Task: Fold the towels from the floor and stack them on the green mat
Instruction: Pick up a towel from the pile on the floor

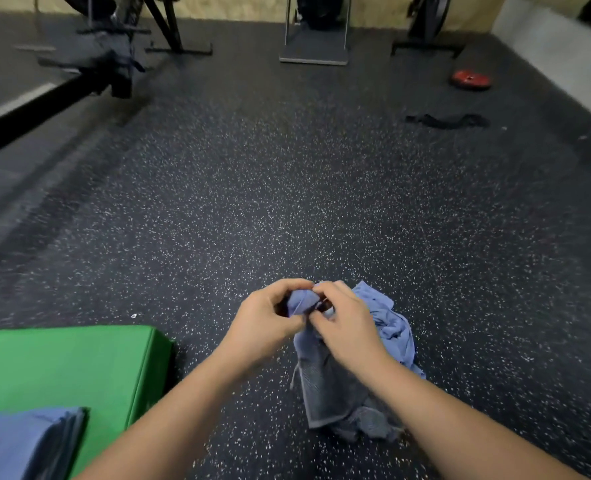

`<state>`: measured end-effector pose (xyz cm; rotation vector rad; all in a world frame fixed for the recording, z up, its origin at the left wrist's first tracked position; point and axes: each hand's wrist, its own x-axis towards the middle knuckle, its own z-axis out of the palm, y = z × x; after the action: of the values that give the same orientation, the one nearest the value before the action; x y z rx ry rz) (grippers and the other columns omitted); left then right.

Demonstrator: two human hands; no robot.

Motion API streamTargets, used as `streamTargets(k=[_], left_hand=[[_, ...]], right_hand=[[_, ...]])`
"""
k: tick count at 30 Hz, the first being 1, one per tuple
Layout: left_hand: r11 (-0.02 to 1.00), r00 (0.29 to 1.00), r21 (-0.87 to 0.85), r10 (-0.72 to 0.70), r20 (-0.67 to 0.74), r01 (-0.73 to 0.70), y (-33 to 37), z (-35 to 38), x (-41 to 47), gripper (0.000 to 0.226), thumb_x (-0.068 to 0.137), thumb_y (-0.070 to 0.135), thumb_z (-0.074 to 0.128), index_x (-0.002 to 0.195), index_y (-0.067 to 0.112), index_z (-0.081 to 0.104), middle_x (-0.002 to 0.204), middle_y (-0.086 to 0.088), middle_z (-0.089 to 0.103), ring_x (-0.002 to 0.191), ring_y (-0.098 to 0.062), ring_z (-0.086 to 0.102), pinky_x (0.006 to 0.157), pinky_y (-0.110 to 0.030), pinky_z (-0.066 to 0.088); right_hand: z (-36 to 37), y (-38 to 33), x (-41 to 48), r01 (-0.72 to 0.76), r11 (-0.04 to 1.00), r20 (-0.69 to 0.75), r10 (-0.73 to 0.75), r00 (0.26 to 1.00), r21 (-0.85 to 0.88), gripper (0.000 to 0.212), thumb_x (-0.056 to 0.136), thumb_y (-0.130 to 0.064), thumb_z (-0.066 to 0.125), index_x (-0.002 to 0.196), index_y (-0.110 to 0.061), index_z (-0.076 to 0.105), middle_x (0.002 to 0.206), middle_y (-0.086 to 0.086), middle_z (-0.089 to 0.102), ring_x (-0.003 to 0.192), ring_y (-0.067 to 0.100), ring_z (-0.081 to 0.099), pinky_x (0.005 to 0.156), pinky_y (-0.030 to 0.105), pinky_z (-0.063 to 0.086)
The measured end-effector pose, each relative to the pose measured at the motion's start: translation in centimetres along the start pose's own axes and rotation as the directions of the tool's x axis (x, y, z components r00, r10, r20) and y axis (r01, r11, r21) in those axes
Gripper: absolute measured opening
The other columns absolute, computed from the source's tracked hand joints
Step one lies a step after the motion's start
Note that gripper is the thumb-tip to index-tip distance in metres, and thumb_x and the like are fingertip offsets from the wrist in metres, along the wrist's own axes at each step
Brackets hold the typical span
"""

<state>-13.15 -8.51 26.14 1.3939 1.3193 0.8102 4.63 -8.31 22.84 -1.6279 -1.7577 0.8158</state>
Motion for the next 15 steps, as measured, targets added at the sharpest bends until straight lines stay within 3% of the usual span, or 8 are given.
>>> streamTargets(k=[2, 5, 7, 9, 12, 15], left_hand=[[0.998, 0.999, -0.05, 0.037, 0.04, -0.035, 2.3, -0.9, -2.1, 0.061, 0.085, -0.013, 0.067, 0.128, 0.03, 0.074, 0.118, 0.007, 0.081, 0.114, -0.015, 0.076, 0.101, -0.04, 0.06], [0.992, 0.996, -0.114, 0.061, 0.063, -0.054, 4.9, -1.9, -5.0, 0.071, 0.088, -0.018, 0.064, 0.136, 0.034, 0.072, 0.124, -0.002, 0.079, 0.111, -0.012, 0.072, 0.102, -0.042, 0.059], [0.983, 0.994, -0.171, 0.084, 0.069, -0.071, 6.5, -2.2, -7.0, 0.071, 0.089, -0.021, 0.065, 0.137, 0.031, 0.072, 0.124, -0.006, 0.078, 0.11, -0.013, 0.071, 0.104, -0.035, 0.057], [0.976, 0.993, -0.188, 0.116, 0.037, -0.107, 8.0, -2.2, -8.8, 0.057, 0.092, -0.014, 0.072, 0.134, 0.025, 0.074, 0.12, -0.002, 0.081, 0.114, -0.014, 0.074, 0.106, -0.033, 0.056], [0.969, 0.985, -0.182, 0.155, -0.073, -0.166, 10.3, -1.8, -11.2, 0.025, 0.096, 0.009, 0.077, 0.113, 0.026, 0.083, 0.105, 0.002, 0.084, 0.105, -0.02, 0.078, 0.099, -0.038, 0.059], [0.956, 0.979, -0.223, 0.166, -0.12, -0.19, 11.8, -1.3, -13.0, 0.012, 0.099, 0.017, 0.075, 0.095, 0.024, 0.084, 0.087, -0.002, 0.081, 0.082, -0.016, 0.074, 0.079, -0.03, 0.057]], right_hand=[[-1.5, -2.5, -1.2, 0.001, 0.999, 0.0, -0.001, 1.0, 0.053, 0.038, 0.096, -0.013, 0.069, 0.114, -0.045, 0.061, 0.111, -0.023, 0.058, 0.091, -0.005, 0.06, 0.079, 0.024, 0.047], [-3.8, -6.3, -3.2, 0.025, 0.99, 0.014, -0.027, 1.0, 0.137, 0.063, 0.095, 0.001, 0.06, 0.13, -0.051, 0.06, 0.127, -0.025, 0.063, 0.115, -0.003, 0.063, 0.099, 0.028, 0.053], [-5.2, -8.2, -4.7, 0.018, 0.977, 0.04, -0.028, 0.999, 0.214, 0.055, 0.097, 0.0, 0.06, 0.123, -0.048, 0.065, 0.121, -0.019, 0.072, 0.115, 0.002, 0.067, 0.103, 0.039, 0.055], [-6.5, -9.8, -6.4, 0.002, 0.966, 0.069, -0.021, 0.997, 0.258, 0.047, 0.099, -0.001, 0.061, 0.116, -0.044, 0.068, 0.111, -0.015, 0.076, 0.109, 0.007, 0.07, 0.103, 0.044, 0.055], [-8.4, -11.8, -9.1, -0.009, 0.955, 0.1, -0.022, 0.995, 0.296, 0.04, 0.101, -0.003, 0.061, 0.114, -0.039, 0.072, 0.098, -0.016, 0.074, 0.096, 0.007, 0.067, 0.094, 0.035, 0.055], [-10.3, -13.3, -11.6, -0.049, 0.944, 0.152, -0.001, 0.988, 0.327, 0.031, 0.101, -0.003, 0.062, 0.111, -0.03, 0.073, 0.076, -0.015, 0.056, 0.076, 0.004, 0.051, 0.076, 0.026, 0.046]])
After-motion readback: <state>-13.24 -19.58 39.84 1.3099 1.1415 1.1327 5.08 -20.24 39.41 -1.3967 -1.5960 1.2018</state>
